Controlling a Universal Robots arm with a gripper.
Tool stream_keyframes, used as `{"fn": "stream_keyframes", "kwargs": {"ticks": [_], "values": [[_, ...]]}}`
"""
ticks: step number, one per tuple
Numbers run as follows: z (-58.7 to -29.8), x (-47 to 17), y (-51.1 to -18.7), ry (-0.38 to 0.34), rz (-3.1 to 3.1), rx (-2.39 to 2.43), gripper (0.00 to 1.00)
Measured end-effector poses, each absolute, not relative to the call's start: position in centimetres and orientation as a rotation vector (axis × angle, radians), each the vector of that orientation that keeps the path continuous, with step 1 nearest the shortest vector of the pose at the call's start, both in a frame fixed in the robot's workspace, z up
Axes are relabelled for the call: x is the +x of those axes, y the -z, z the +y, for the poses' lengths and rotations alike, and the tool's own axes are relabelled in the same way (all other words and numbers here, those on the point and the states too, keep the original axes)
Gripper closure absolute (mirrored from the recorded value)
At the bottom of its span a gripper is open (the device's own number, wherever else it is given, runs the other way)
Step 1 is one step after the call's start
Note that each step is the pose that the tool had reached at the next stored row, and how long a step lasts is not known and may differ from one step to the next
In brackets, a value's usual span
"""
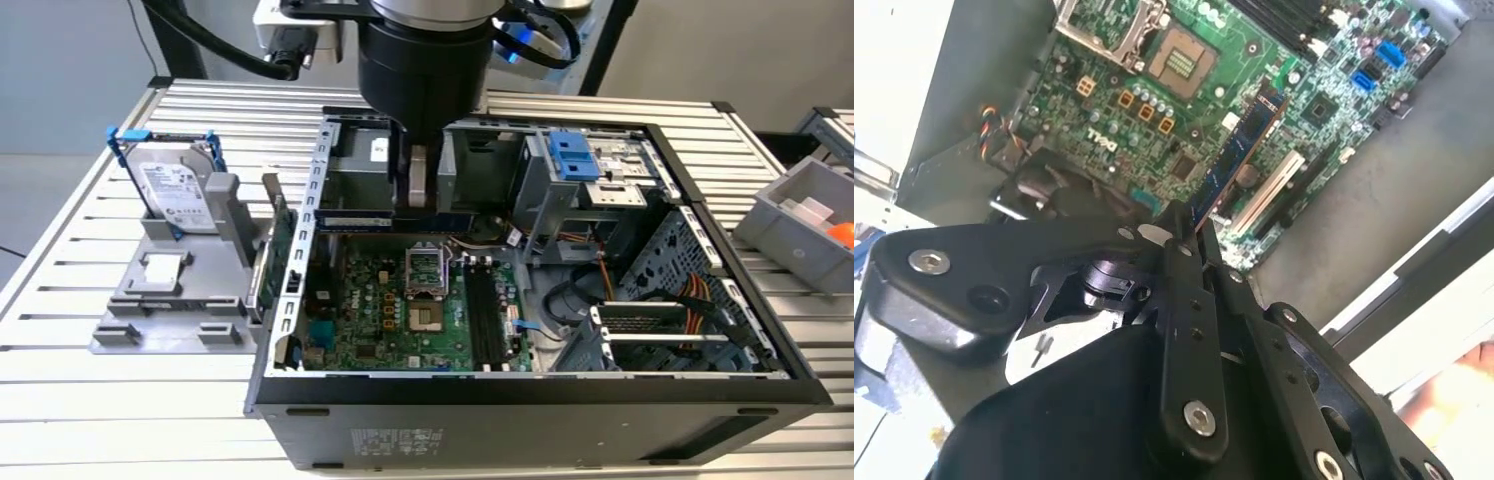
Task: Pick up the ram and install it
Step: 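Pick up the ram and move it above insertion slot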
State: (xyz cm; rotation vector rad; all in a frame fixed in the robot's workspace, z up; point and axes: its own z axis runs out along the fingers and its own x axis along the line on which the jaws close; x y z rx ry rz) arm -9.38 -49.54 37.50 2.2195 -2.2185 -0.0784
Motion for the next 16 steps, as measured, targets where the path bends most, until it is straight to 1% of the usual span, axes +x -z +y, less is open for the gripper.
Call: {"fn": "stream_keyframes", "kwargs": {"ticks": [16], "values": [[-49.5,-6.7,-37.5,0.078,-2.223,2.215,1.00]]}}
